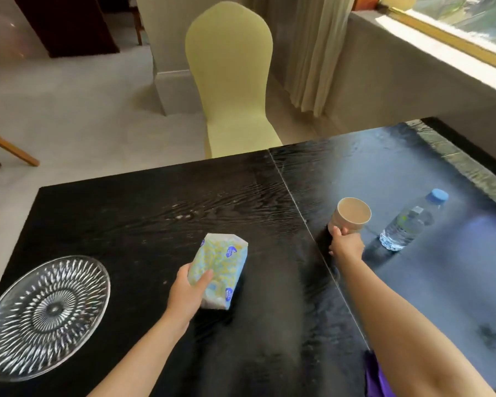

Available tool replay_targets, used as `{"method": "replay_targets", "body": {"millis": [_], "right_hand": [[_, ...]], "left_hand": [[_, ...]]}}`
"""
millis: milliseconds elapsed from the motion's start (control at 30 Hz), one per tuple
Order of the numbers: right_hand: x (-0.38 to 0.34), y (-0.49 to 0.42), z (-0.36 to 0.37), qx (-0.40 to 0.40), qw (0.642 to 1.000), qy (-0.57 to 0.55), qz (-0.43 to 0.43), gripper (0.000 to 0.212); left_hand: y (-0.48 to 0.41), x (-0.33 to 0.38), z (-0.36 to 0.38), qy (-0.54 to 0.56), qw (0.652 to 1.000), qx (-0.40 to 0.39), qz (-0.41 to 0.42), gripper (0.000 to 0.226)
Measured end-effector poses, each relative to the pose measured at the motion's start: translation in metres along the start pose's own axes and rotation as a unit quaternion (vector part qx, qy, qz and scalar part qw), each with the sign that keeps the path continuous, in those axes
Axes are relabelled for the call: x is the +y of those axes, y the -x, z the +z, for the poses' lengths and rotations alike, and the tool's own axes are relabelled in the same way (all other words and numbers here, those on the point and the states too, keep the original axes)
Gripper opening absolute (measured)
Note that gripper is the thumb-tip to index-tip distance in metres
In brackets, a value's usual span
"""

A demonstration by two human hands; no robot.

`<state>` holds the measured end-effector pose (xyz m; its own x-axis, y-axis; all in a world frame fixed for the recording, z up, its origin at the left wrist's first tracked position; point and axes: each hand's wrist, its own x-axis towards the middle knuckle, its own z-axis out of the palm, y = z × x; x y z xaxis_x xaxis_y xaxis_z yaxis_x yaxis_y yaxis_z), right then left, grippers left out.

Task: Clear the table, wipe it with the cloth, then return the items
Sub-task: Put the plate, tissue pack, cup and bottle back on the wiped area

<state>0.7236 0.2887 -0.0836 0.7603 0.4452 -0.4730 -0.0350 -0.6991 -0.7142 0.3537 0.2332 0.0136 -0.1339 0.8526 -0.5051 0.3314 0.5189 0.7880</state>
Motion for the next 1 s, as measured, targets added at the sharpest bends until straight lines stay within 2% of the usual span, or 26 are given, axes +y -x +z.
{"method": "replay_targets", "body": {"millis": [100,133,233,367,533,633,700,833,1000], "right_hand": [[-0.010,0.015,0.008,0.024,0.999,-0.036,-0.011,0.029],[-0.012,0.019,0.010,0.036,0.998,-0.048,-0.018,0.026],[-0.013,0.033,0.013,0.056,0.996,-0.054,-0.034,0.025],[-0.017,0.060,0.014,0.055,0.993,-0.020,-0.098,0.034],[-0.025,0.105,0.017,-0.008,0.984,0.004,-0.178,0.040],[-0.025,0.136,0.024,-0.055,0.975,0.027,-0.213,0.038],[-0.022,0.157,0.031,-0.090,0.967,0.037,-0.234,0.036],[-0.009,0.190,0.051,-0.166,0.946,0.066,-0.272,0.030],[0.012,0.224,0.077,-0.249,0.902,0.126,-0.330,0.024]], "left_hand": [[-0.014,-0.017,-0.016,-0.004,0.998,0.053,-0.025,0.046],[-0.020,-0.023,-0.023,-0.006,0.997,0.070,-0.032,0.046],[-0.040,-0.036,-0.044,-0.001,0.992,0.115,-0.046,0.044],[-0.061,-0.048,-0.065,0.018,0.984,0.164,-0.064,0.041],[-0.090,-0.060,-0.088,0.058,0.980,0.178,-0.065,0.030],[-0.096,-0.064,-0.097,0.038,0.978,0.192,-0.069,0.028],[-0.095,-0.064,-0.100,0.001,0.981,0.180,-0.071,0.039],[-0.090,-0.064,-0.109,-0.141,0.979,0.136,-0.061,0.055],[-0.077,-0.070,-0.121,-0.183,0.979,0.087,-0.019,0.051]]}}
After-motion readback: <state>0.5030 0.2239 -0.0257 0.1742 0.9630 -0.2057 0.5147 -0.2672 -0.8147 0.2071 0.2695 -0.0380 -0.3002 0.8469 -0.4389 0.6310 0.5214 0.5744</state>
